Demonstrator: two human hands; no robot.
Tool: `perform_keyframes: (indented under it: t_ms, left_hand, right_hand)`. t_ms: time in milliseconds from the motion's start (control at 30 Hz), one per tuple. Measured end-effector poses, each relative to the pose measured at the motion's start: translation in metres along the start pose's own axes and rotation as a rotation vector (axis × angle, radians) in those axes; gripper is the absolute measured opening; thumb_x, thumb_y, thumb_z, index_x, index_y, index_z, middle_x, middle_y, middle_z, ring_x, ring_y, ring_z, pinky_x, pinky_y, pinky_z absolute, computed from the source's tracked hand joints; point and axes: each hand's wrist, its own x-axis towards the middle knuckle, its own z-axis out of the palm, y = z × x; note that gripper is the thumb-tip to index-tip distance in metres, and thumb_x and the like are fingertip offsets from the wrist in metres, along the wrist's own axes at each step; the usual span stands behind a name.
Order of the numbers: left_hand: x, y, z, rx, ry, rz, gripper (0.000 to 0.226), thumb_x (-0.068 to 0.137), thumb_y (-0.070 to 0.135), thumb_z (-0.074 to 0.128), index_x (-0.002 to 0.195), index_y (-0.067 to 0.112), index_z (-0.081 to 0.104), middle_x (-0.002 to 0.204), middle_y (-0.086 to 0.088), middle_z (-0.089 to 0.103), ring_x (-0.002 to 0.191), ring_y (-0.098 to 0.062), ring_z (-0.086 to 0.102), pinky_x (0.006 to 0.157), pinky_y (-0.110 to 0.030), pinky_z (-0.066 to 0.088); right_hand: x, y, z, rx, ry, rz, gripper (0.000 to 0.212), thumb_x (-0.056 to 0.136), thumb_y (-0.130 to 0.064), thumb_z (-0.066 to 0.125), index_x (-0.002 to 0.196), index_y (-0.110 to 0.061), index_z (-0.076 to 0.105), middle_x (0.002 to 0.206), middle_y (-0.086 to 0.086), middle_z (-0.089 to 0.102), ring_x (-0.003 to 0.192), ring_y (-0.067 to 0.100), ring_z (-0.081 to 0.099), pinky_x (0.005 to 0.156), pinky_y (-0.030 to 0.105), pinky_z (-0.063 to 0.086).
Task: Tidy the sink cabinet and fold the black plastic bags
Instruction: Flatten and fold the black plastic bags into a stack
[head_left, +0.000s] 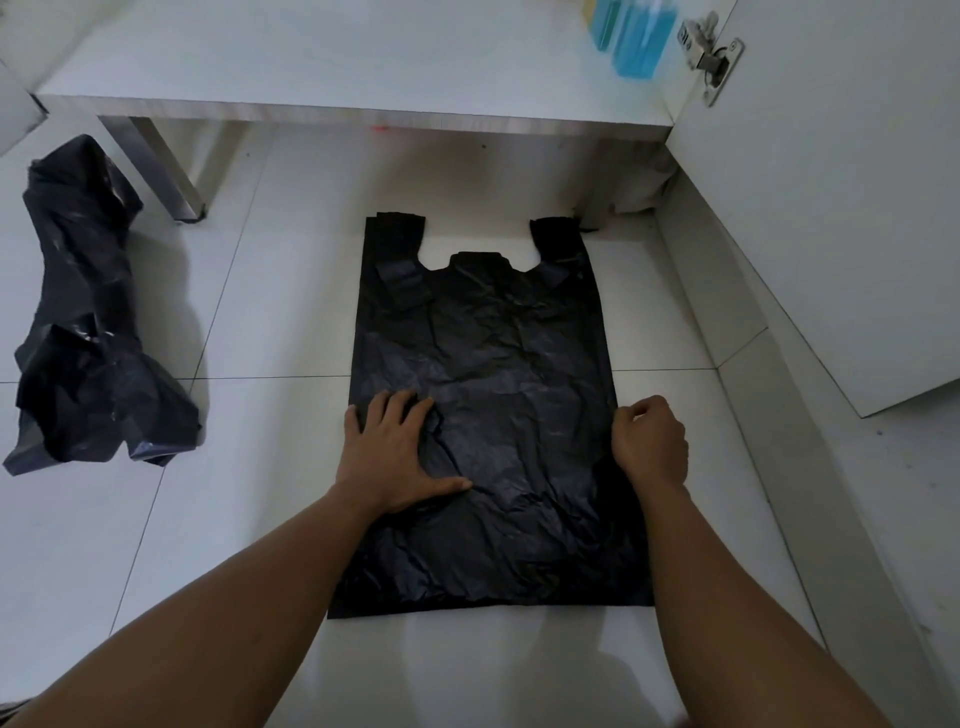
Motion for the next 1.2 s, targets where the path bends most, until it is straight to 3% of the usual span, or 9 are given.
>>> perform_keyframes:
  t_ms: [133,233,367,467,600,867,1000,1133,1200]
  left_hand:
    - [-0.003,0.002,0.0,-0.003,0.054,0.015,0.125,0.057,0.105,0.031,0.156,0.028,0.029,0.16,-0.004,0.029,0.15,-0.032,0.018,0.118,-0.066,0.004]
    - [-0.01,0.007,0.005,-0.005,0.167,0.062,0.105,0.074,0.092,0.035,0.154,0.025,0.034,0.158,-0.006,0.034,0.15,-0.033,0.021,0.119,-0.066,0.005]
    - [-0.016,0.009,0.019,0.003,0.117,0.055,0.096,0.083,0.086,0.028,0.156,0.024,0.033,0.161,-0.005,0.032,0.152,-0.032,0.018,0.119,-0.065,0.007]
    - [-0.017,0.008,0.028,0.01,0.106,0.049,0.095,0.085,0.084,0.023,0.156,0.022,0.034,0.162,-0.006,0.032,0.152,-0.033,0.019,0.119,-0.065,0.008]
    - [-0.017,0.008,0.03,0.003,0.131,0.045,0.093,0.086,0.084,0.026,0.157,0.024,0.031,0.163,-0.004,0.027,0.154,-0.031,0.014,0.121,-0.062,0.003]
    - [-0.017,0.008,0.029,0.006,0.099,0.033,0.094,0.086,0.085,0.025,0.158,0.025,0.026,0.164,-0.003,0.024,0.154,-0.031,0.011,0.121,-0.062,0.003]
    - [-0.016,0.009,0.027,0.013,0.085,0.027,0.096,0.085,0.086,0.021,0.159,0.025,0.024,0.165,-0.003,0.022,0.154,-0.03,0.01,0.121,-0.062,0.001]
    - [-0.014,0.009,0.024,-0.032,0.062,0.013,0.096,0.081,0.087,0.028,0.157,0.029,0.025,0.165,0.0,0.021,0.154,-0.027,0.007,0.121,-0.061,0.001]
    - [-0.013,0.01,0.019,-0.072,0.047,-0.004,0.097,0.077,0.087,0.031,0.156,0.031,0.028,0.164,0.001,0.021,0.154,-0.025,0.005,0.121,-0.06,0.0]
  right_hand:
    - [0.0,0.001,0.0,0.023,0.117,-0.042,0.019,0.097,-0.026,0.049,0.106,-0.011,0.057,0.098,0.008,0.064,0.082,0.025,0.058,0.07,0.035,0.047]
    - [-0.009,-0.002,0.014,-0.068,0.187,-0.283,0.019,0.095,-0.026,0.052,0.109,-0.015,0.06,0.105,0.006,0.063,0.097,0.027,0.056,0.083,0.042,0.043]
    - [-0.054,-0.025,0.058,-0.286,0.113,-0.671,0.018,0.088,-0.033,0.05,0.097,-0.023,0.061,0.099,0.004,0.059,0.094,0.028,0.053,0.078,0.042,0.038]
    - [-0.088,-0.028,0.087,-0.336,0.038,-0.8,0.021,0.089,-0.037,0.045,0.095,-0.025,0.06,0.098,0.001,0.057,0.091,0.025,0.052,0.076,0.042,0.04]
    - [-0.072,0.001,0.08,-0.402,0.081,-0.703,0.019,0.092,-0.036,0.044,0.094,-0.023,0.058,0.099,0.003,0.056,0.091,0.026,0.052,0.077,0.043,0.041]
    - [0.008,0.07,-0.007,-0.377,0.261,-0.101,0.018,0.096,-0.015,0.051,0.109,-0.011,0.063,0.113,0.018,0.054,0.108,0.036,0.046,0.089,0.048,0.034]
    - [0.013,0.024,0.008,-0.294,0.222,-0.29,0.019,0.095,-0.019,0.051,0.109,-0.014,0.063,0.114,0.015,0.056,0.109,0.034,0.047,0.089,0.046,0.033]
    - [-0.009,-0.035,0.052,-0.29,-0.02,-0.653,0.019,0.096,-0.029,0.052,0.11,-0.022,0.063,0.115,0.004,0.055,0.108,0.025,0.047,0.09,0.042,0.032]
    - [-0.014,-0.048,0.069,-0.316,-0.127,-0.725,0.026,0.098,-0.034,0.048,0.117,-0.022,0.062,0.12,0.003,0.054,0.112,0.025,0.046,0.092,0.042,0.032]
